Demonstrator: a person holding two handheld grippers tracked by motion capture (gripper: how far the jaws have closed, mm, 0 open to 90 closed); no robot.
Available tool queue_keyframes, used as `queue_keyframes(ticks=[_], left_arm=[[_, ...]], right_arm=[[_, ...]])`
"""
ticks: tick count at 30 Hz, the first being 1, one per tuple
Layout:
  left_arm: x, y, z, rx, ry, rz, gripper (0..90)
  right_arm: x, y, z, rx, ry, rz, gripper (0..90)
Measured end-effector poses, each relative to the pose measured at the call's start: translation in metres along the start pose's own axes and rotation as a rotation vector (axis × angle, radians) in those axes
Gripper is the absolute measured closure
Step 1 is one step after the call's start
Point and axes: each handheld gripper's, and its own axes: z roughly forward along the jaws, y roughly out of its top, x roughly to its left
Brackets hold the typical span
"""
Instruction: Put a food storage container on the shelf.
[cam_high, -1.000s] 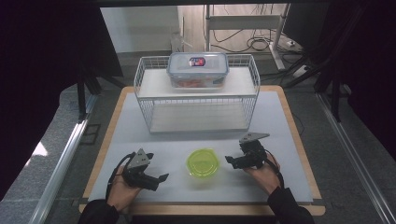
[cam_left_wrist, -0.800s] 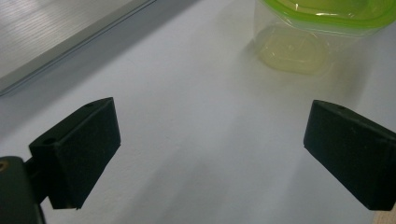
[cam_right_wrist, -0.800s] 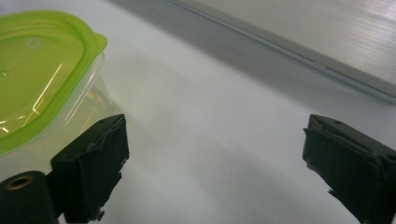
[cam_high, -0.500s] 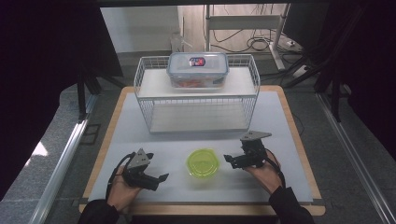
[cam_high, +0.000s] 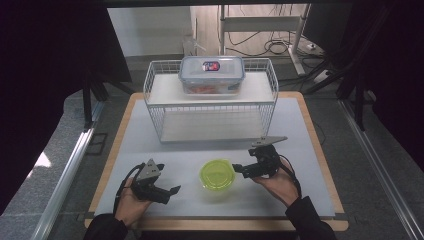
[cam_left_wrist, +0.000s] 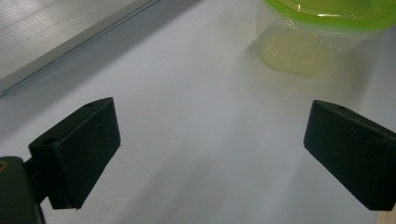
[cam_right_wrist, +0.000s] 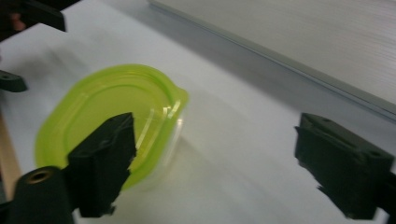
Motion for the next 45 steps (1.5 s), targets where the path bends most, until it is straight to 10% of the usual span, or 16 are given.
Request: queue_keyframes(ticks=[26,45], left_arm=[[-0.001,0.000,0.001,0.003,-0.003,0.001,3.8],[-0.001,0.000,0.001,0.003,-0.003,0.006,3.9]], right_arm=[[-0.013,0.002,0.034,0.110,0.262,0.162,70.0],[-0.020,0.002,0.041,0.160,0.397,0.327,81.1]])
